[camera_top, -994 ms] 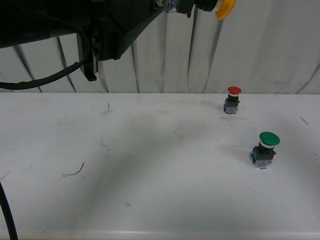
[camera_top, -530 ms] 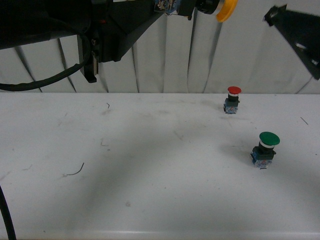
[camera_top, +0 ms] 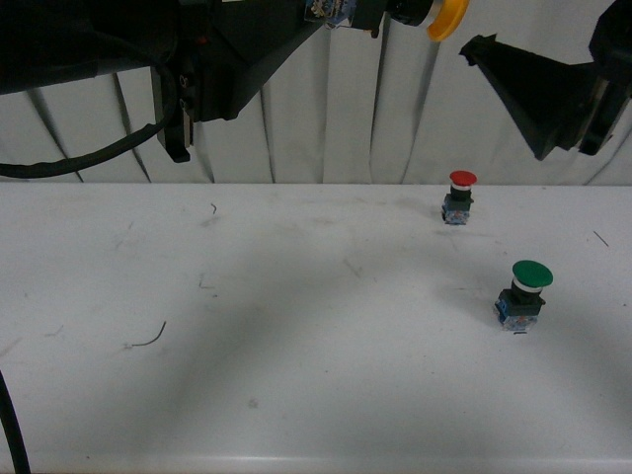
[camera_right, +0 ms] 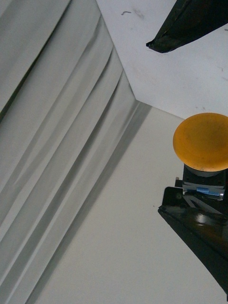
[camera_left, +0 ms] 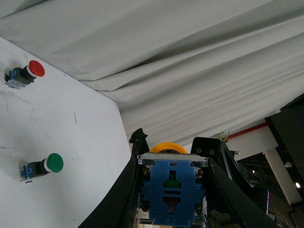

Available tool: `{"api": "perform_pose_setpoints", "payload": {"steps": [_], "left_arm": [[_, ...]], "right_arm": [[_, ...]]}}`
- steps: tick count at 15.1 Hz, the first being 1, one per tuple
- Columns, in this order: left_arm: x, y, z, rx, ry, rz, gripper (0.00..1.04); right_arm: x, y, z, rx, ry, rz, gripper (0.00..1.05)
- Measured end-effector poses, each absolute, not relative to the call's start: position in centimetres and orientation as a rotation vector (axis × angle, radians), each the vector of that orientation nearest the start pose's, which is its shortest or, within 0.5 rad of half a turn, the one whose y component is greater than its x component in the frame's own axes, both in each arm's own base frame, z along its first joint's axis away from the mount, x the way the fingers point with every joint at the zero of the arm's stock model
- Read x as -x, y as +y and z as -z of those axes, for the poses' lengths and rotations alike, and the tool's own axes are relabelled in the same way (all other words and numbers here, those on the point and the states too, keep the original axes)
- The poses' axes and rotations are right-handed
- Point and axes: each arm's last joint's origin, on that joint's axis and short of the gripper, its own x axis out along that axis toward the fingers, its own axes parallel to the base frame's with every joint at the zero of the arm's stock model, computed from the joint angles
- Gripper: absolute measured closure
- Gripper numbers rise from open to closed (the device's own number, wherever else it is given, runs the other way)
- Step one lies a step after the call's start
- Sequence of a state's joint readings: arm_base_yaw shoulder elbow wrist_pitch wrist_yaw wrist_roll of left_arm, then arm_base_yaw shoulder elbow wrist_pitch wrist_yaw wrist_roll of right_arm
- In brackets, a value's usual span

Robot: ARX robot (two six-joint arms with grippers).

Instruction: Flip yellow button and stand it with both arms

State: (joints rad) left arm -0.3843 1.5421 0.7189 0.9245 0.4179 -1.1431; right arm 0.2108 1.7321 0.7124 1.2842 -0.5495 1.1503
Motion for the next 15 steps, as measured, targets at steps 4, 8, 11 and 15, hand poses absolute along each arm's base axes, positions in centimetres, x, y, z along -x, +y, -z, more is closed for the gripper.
{"api": "perform_pose_setpoints", "payload": {"steps": [4,8,11,15], "left_arm": [[-28.9,-13.0,-23.8,1.076,0.365,0.769,0.72],[-28.9,-13.0,-23.8,1.076,0.362,0.77,0.72],[-28.9,-13.0,-23.9,1.075,0.357,0.772,0.72],[-29.0,-13.0,-23.7,1.072,0.361,0.763,0.72]], "right_arm": [[-31.9,9.9,-20.5,-1.104,0.274,-0.856,0.06],[-32.4,10.3,-19.7,-1.221,0.368,-0.853,0.06],[-32.5,11.2,-20.4,-1.254,0.393,-0.895,0.1],[-32.3,11.8,-20.4,-1.247,0.408,-0.924,0.53]]}}
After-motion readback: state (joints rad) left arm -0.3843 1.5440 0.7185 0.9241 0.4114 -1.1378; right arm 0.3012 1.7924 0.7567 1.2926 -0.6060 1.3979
